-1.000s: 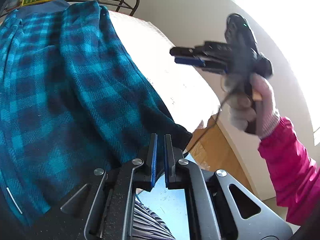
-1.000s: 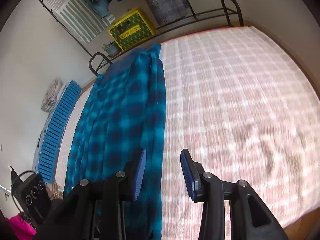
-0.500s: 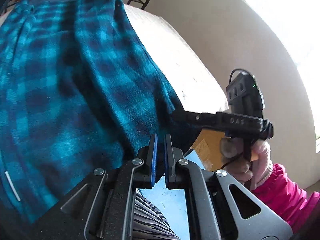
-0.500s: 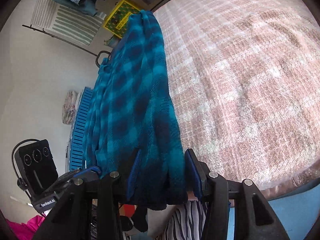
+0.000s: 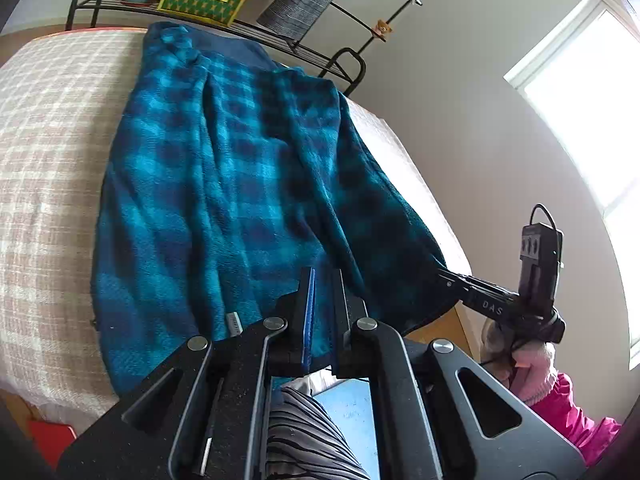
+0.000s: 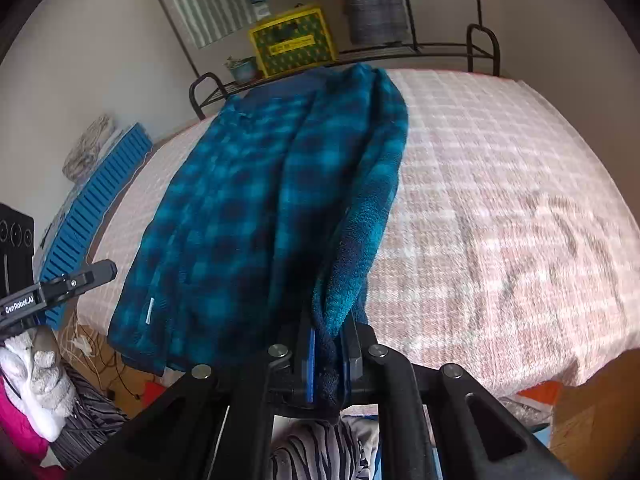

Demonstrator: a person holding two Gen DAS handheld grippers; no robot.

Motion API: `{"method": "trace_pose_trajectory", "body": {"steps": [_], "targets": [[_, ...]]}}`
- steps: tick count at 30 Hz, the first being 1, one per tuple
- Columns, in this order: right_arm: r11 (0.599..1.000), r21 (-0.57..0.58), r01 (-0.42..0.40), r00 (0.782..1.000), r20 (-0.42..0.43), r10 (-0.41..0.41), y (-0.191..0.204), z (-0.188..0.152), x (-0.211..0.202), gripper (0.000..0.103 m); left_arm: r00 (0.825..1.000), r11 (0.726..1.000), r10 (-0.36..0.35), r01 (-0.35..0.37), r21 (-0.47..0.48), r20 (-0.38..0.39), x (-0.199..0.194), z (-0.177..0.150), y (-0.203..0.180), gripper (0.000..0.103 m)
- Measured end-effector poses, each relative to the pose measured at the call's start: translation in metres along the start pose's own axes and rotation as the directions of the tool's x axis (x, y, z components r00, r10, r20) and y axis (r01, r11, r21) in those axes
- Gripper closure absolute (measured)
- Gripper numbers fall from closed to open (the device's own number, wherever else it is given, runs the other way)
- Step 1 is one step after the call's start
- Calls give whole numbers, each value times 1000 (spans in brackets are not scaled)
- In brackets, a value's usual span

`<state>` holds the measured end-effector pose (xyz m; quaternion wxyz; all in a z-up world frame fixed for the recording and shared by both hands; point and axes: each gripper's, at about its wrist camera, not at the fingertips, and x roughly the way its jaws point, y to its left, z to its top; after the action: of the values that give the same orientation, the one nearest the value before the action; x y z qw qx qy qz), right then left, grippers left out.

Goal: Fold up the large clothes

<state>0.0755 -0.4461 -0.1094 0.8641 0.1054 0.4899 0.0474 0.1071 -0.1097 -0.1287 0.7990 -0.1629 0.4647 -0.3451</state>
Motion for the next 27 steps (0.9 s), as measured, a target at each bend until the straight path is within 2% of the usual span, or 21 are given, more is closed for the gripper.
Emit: {"method": "trace_pose_trajectory", "body": {"steps": [4,8,11,14,15,16,17,19,20,23,25,27], "targets": [[986,-166,16,1000,-8,-17,58,6,10,96,999,999,6,-3,-53,50,-21,1,18,101],[962,-273,-2,998,-59,-15,102,-1,39,96,997,995,16,-8,-103,79,-38,-3,35,101],[950,-307,-47,992,-126,9,118,-12,68,96,996,991,27,-16,-133,80,-42,-4,46,101],[957,-281,-76,981,-191,22,114,-24,94,94,997,986,26,-14,-169,70,-37,-5,52,101],[959,-265,-98,981,-188,48,110,-26,94,90,998,984,26,-14,-176,65,-33,-4,54,101],[961,-241,-133,978,-188,88,106,-25,91,88,998,984,23,-12,-178,59,-30,-5,53,96],[961,-217,-172,972,-193,131,101,-24,87,83,998,984,19,-9,-177,57,-25,-4,52,91],[951,-186,-247,958,-194,210,94,-26,72,69,999,984,12,-3,-178,50,-17,-4,47,74],[945,-179,-275,952,-189,241,93,-27,64,63,999,984,3,5,-176,43,-13,-4,43,74],[933,-165,-319,942,-163,293,81,-25,37,60,1000,989,-11,12,-147,6,6,-1,27,72],[925,-123,-359,930,-137,342,64,-20,22,58,999,992,-30,28,-125,-19,20,0,15,59],[917,-69,-393,917,-110,384,44,-13,10,53,998,994,-45,40,-106,-43,34,2,3,57]]}}
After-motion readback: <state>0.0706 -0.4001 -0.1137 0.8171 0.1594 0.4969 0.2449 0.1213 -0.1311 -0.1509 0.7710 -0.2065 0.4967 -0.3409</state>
